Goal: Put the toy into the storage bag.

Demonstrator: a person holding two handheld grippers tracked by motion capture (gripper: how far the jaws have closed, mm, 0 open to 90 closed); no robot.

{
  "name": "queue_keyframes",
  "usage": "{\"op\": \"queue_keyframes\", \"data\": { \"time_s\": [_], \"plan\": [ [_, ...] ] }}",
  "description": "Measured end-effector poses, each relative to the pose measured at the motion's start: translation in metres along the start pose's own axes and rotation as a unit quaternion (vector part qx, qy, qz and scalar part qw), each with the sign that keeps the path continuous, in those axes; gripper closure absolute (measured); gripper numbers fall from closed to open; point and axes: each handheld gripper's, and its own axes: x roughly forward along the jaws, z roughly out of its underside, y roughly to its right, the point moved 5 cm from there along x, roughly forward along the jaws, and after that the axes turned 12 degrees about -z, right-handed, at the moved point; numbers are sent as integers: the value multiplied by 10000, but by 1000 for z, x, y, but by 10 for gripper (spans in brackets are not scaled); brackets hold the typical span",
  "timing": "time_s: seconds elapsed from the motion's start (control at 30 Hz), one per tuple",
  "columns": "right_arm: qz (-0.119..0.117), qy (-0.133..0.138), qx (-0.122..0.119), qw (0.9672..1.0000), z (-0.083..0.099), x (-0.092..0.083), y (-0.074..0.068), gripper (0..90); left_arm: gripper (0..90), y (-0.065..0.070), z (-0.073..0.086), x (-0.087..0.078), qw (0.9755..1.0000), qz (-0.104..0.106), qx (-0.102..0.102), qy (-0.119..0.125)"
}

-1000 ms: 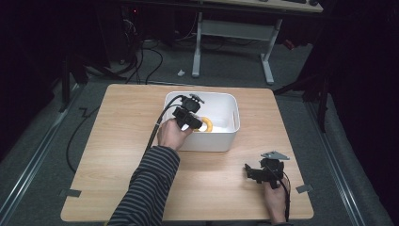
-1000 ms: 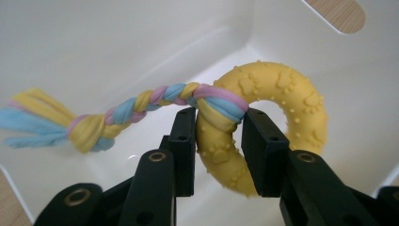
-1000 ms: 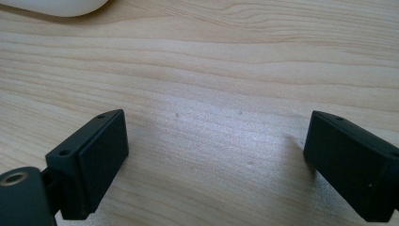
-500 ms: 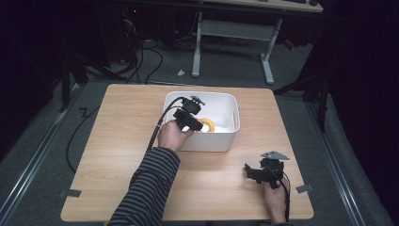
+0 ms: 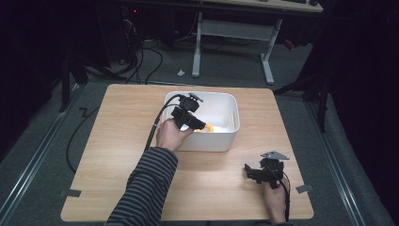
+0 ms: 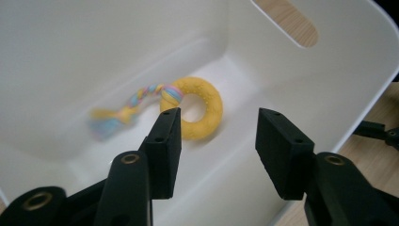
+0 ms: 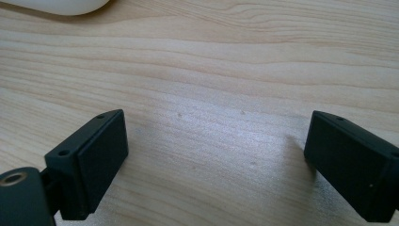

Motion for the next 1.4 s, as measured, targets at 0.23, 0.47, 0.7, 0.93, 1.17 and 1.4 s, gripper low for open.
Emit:
{"op": "queue_keyframes", "data": {
  "time_s": [0.23,0.47,0.7,0.93,1.17,1.4],
  "plan": [
    [-6,-2,-2,10000,0,0,0,66,453,-11,1,-21,9991,-291,-50,301],
    [-5,-2,-1,10000,0,0,0,66,438,-19,9,-37,9971,-520,8,547],
    [0,-1,0,10000,0,0,0,67,412,-27,17,-52,9954,-596,-117,743],
    [-10,-2,-3,10000,0,0,0,67,403,-36,29,-66,9927,-619,-348,970],
    [-57,-19,-61,10000,0,1,-1,67,400,-52,50,-75,9899,-772,-482,1086],
    [-107,-27,-105,9999,0,1,-4,67,399,-69,81,-80,9853,-802,-922,1192]
  ]
}}
